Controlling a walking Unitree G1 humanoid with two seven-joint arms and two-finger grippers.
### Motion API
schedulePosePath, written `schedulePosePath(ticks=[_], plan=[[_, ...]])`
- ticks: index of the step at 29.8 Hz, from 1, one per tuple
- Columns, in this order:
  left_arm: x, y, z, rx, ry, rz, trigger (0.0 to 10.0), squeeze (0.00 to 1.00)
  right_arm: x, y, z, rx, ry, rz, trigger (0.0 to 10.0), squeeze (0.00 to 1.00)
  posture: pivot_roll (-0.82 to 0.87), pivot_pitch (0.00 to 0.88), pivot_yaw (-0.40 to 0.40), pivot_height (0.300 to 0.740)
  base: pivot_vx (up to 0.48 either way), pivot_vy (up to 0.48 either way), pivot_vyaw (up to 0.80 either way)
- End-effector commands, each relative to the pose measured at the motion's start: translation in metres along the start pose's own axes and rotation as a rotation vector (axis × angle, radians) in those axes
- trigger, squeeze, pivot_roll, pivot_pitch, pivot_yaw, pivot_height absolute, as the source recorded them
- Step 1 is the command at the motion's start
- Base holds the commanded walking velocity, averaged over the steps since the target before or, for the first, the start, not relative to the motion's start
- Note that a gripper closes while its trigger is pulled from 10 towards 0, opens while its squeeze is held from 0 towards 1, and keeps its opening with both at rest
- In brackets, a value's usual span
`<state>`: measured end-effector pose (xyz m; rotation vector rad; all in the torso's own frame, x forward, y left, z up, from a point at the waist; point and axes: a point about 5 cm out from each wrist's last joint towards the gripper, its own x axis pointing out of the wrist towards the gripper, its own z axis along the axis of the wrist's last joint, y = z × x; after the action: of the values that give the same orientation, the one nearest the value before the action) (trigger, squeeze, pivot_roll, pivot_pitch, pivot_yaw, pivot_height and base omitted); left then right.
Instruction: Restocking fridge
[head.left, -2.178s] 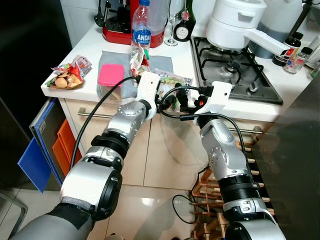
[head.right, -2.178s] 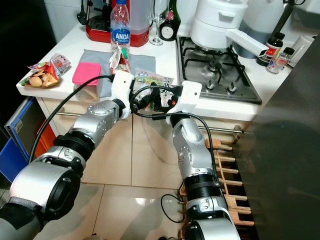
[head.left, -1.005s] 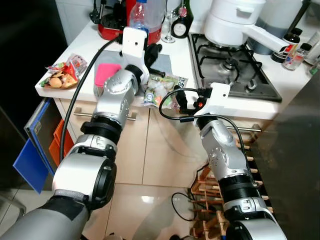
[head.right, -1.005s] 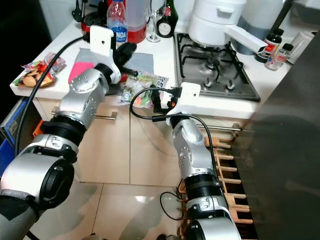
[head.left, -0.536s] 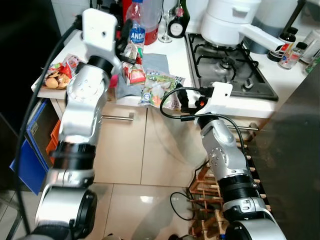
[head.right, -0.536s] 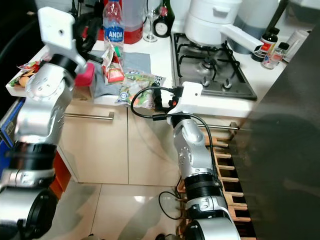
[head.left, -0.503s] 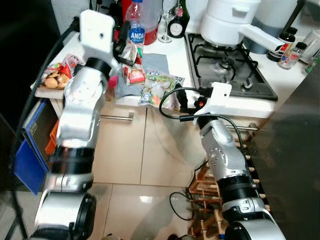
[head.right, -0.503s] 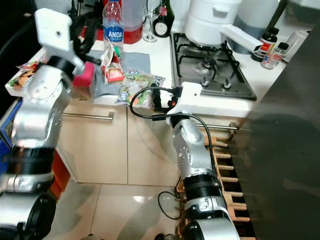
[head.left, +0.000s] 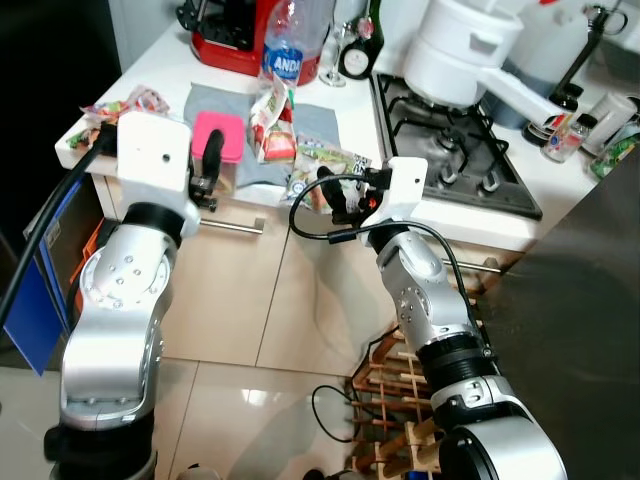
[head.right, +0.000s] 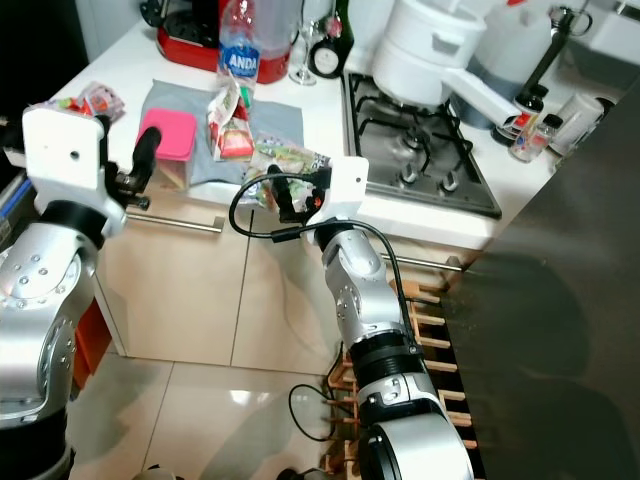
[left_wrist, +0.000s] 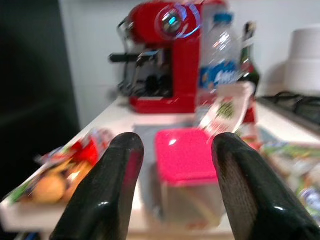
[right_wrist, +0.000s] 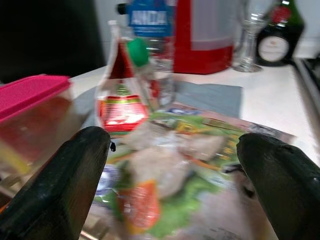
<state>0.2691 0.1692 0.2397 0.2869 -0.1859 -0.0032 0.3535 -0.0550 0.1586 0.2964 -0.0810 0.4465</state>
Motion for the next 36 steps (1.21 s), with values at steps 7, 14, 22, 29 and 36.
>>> schedulePosePath(ticks=[7,14,22,29,36], plan=[[-0.01,-0.001,-0.005,0.093,0.075,-0.051,10.0,1.0,-0.006,-0.007,-0.005,-0.003,-0.007,-0.042,10.0,0.0,0.19,0.0,-0.154,0.74,0.0,0.0,0.0],[-0.003,0.007,-0.004,0.114,0.081,-0.04,10.0,1.0,-0.006,-0.001,-0.012,0.04,-0.031,-0.079,10.0,0.0,0.19,0.0,-0.102,0.74,0.0,0.0,-0.52],[0.0,-0.006,-0.034,-0.013,0.162,0.024,10.0,1.0,-0.005,-0.003,-0.011,0.011,-0.037,-0.081,10.0,0.0,0.15,0.0,-0.12,0.74,0.0,0.0,0.0],[0.007,0.001,-0.021,0.038,0.127,-0.022,10.0,1.0,-0.008,-0.007,-0.016,0.037,-0.05,-0.147,10.0,0.0,0.15,0.0,-0.029,0.74,0.0,0.0,-0.34],[0.015,0.012,-0.013,0.055,0.091,0.011,10.0,0.0,-0.008,0.001,-0.023,0.063,-0.051,-0.151,10.0,0.0,0.16,0.0,-0.003,0.74,0.0,0.0,0.0]])
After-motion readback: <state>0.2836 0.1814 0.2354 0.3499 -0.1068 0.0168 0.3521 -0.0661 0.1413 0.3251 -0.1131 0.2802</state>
